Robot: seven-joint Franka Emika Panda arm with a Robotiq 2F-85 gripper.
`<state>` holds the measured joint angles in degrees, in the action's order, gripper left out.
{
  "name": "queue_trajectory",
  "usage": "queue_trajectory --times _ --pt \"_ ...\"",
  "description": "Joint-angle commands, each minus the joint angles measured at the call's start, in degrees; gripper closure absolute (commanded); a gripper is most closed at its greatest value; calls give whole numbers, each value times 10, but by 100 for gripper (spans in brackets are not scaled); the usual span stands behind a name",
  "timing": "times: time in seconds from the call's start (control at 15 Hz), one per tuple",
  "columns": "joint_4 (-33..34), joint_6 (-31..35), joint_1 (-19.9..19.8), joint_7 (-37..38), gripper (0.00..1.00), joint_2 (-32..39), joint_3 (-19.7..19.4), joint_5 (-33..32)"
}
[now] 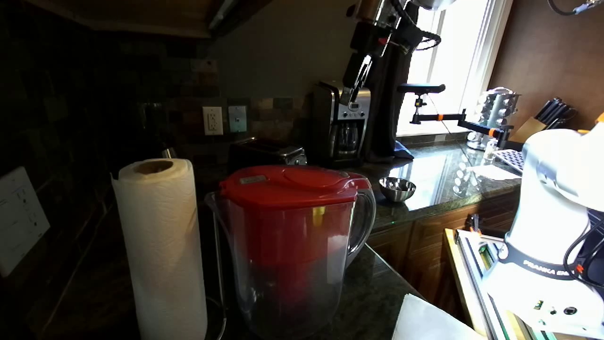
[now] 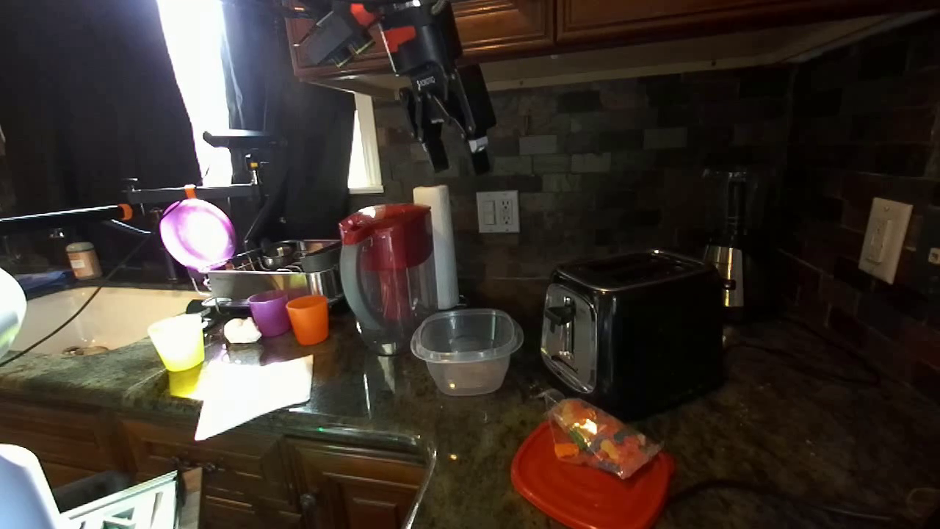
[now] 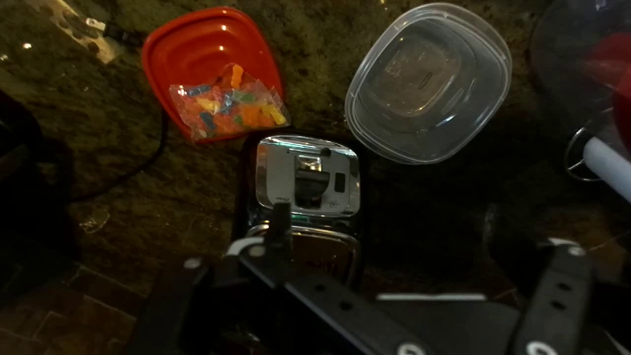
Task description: Put some of the contents of the plastic bag into the plastic bowl
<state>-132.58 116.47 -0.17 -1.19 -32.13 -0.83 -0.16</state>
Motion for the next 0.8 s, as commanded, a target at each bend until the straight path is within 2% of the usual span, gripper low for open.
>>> queue_trajectory --times 0.0,0.33,0.47,0.73 --pt "-16 8 -40 80 0 17 7 -20" --pt "-56 21 -77 151 0 55 -7 -10" --pt "-43 5 -72 132 0 53 -8 -11" --pt "-51 14 -76 142 0 71 -13 -9"
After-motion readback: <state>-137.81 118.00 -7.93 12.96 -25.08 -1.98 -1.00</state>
